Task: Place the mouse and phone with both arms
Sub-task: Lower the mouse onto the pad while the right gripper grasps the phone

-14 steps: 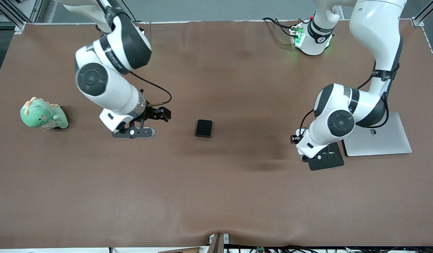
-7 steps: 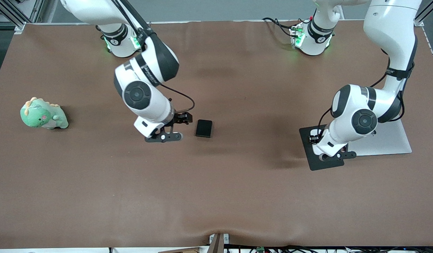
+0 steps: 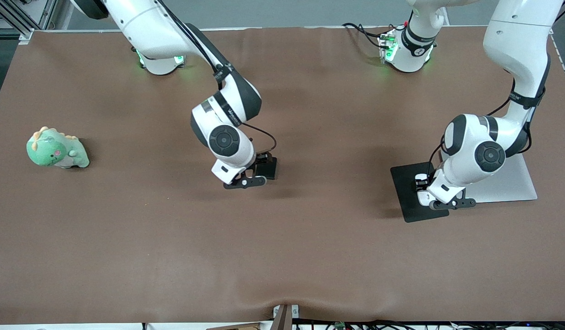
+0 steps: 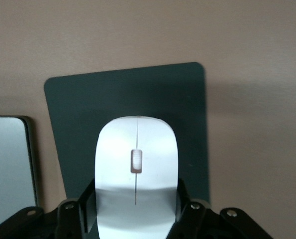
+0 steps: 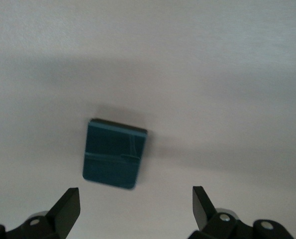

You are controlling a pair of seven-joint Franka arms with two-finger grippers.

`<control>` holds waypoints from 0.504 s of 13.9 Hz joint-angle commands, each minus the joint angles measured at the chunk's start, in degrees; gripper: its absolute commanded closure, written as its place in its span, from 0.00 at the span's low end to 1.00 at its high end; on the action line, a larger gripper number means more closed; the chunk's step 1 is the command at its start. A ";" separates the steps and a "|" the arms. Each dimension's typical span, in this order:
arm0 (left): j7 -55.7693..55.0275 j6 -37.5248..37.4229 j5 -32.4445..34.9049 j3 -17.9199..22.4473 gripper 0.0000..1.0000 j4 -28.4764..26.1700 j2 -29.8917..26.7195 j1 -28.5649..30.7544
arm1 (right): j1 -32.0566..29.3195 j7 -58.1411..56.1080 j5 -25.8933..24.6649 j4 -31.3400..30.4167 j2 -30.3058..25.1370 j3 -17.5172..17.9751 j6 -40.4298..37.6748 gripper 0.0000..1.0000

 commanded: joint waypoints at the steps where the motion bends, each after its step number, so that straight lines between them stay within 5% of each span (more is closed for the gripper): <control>1: 0.00 4.11 1.55 -0.55 0.37 -1.18 1.57 0.49 | 1.90 5.84 0.14 1.77 3.55 -0.39 2.29 0.00; 7: 0.08 5.88 1.64 -0.64 0.34 -1.18 3.16 0.49 | 3.30 7.25 0.05 1.77 5.84 -0.48 4.40 0.00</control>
